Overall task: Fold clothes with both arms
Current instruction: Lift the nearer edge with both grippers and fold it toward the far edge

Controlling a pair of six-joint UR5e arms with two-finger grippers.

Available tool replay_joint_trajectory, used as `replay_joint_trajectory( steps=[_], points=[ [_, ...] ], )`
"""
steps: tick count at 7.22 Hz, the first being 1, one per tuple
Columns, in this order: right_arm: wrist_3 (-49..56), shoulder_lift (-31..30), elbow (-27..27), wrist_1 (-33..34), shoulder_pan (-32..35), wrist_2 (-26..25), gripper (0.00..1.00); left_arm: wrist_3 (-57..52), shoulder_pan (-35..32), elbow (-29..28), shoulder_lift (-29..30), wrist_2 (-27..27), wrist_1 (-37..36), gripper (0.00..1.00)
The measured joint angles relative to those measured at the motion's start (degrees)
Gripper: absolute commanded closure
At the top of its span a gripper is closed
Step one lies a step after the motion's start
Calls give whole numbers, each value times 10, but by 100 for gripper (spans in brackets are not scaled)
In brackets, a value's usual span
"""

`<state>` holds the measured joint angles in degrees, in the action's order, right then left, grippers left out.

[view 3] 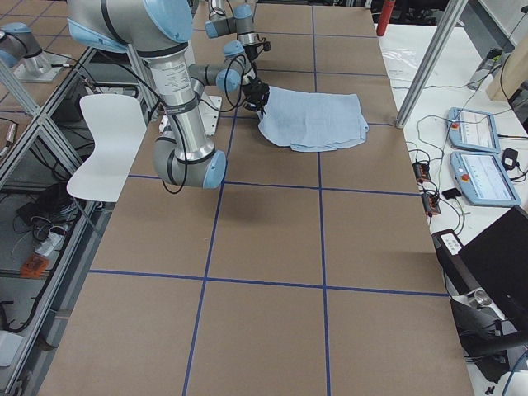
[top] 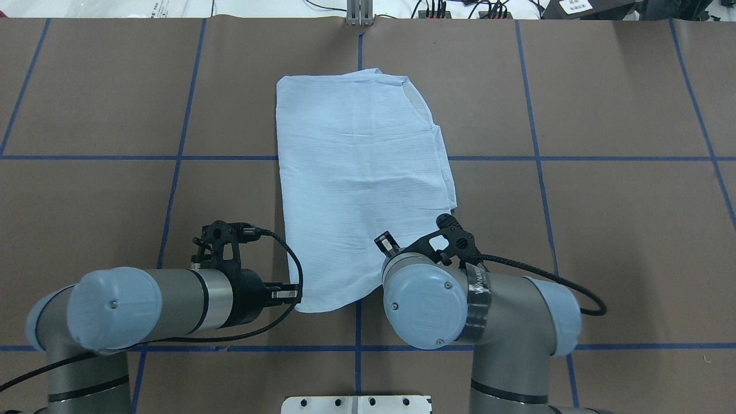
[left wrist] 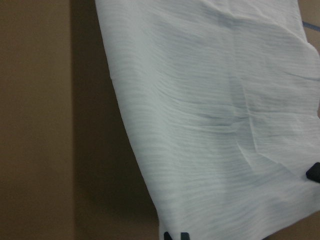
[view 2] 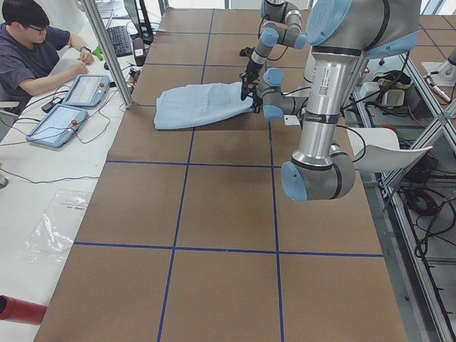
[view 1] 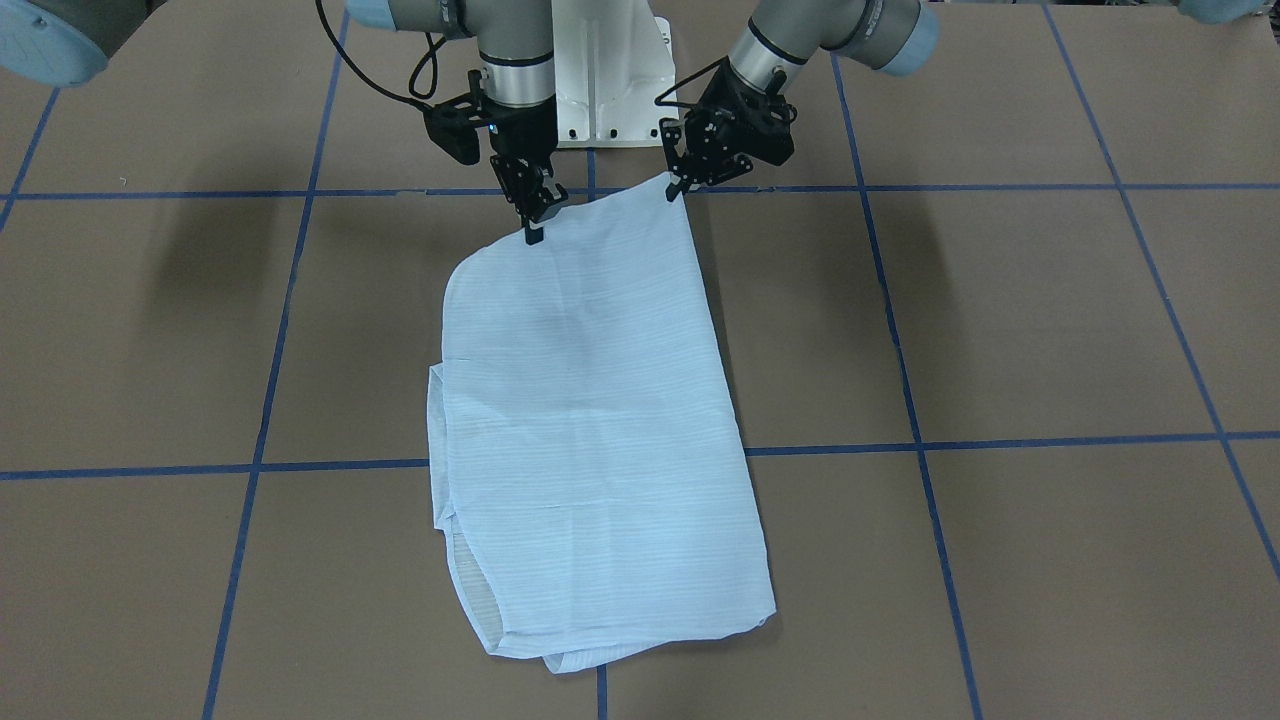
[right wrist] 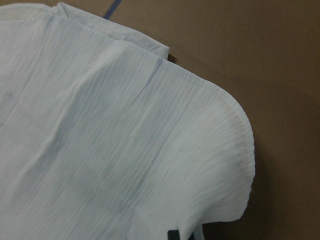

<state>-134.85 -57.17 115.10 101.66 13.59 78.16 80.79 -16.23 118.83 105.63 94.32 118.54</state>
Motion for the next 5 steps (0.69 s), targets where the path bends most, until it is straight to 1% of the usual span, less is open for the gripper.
replay_joint_trajectory(
  steps=[1, 2, 3, 4, 5],
  points=[
    [2, 1, 67, 65, -2, 1, 100, 0, -1, 58, 1, 18, -56, 100],
    [5, 7, 121, 118, -5, 1, 100, 0, -7, 103, 5, 33, -99, 100],
    [17, 19, 144, 146, -6, 0, 100, -1, -20, 124, 19, 46, -134, 100],
    [45, 30, 140, 153, -4, -5, 100, -7, -39, 117, 37, 52, -157, 100],
    [88, 40, 119, 135, 8, -15, 100, -24, -69, 83, 57, 53, -167, 100]
  ],
)
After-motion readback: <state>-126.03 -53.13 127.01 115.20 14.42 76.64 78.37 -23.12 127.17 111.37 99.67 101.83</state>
